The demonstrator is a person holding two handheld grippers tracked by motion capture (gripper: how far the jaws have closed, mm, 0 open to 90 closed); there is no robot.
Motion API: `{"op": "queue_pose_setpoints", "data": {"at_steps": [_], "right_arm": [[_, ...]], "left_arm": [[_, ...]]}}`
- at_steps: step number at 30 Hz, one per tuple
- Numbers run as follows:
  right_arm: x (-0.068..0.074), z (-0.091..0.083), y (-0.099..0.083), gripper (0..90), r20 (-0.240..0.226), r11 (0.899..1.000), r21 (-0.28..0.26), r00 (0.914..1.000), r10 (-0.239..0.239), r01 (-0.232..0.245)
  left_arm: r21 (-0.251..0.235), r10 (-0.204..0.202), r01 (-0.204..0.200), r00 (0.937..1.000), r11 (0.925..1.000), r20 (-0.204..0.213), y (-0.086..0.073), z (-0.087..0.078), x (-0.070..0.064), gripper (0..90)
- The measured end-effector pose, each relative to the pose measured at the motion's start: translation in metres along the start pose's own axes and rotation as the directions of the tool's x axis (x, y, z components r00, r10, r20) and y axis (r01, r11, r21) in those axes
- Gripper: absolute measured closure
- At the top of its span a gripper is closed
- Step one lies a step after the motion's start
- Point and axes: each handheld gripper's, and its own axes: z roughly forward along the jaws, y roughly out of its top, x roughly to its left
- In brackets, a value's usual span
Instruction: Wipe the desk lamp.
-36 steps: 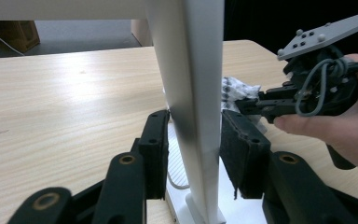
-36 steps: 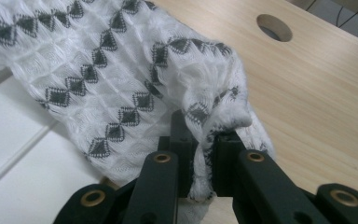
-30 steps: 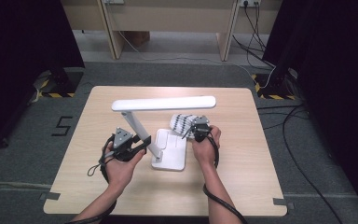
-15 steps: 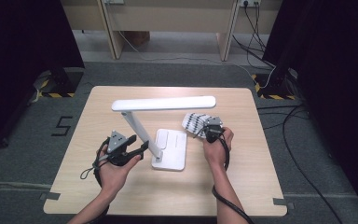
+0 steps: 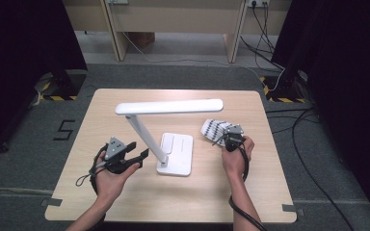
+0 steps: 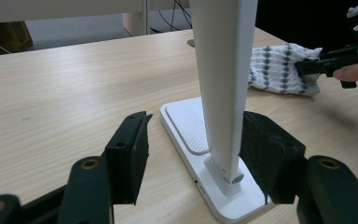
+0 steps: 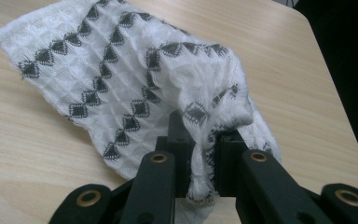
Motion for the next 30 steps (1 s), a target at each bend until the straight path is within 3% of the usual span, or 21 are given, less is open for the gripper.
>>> {"op": "queue_pose_setpoints", "data": {"at_steps": [9,16,25,30], "right_arm": [[-0.011,0.003,-0.015,75.2,0.007,0.999,0.036,0.9999,0.008,-0.008],[-0.012,0.007,-0.021,64.3,-0.012,0.999,0.044,0.9997,0.019,-0.018],[-0.02,-0.005,-0.023,53.5,-0.056,0.997,0.043,0.9965,0.062,-0.06],[-0.023,-0.011,-0.027,48.2,-0.115,0.997,0.039,0.9912,0.066,-0.062]], "left_arm": [[0.024,-0.004,0.005,0.9991,0.9997,-0.041,-0.009,0.002,0.014,42.8],[0.024,-0.01,0.011,0.9997,0.9997,-0.024,-0.009,0.007,0.018,42.3],[0.028,0.002,-0.001,1.0,0.9996,-0.007,-0.007,0.01,0.023,41.2],[0.033,0.009,-0.009,0.9999,0.9994,-0.005,-0.006,0.01,0.024,41.2]]}}
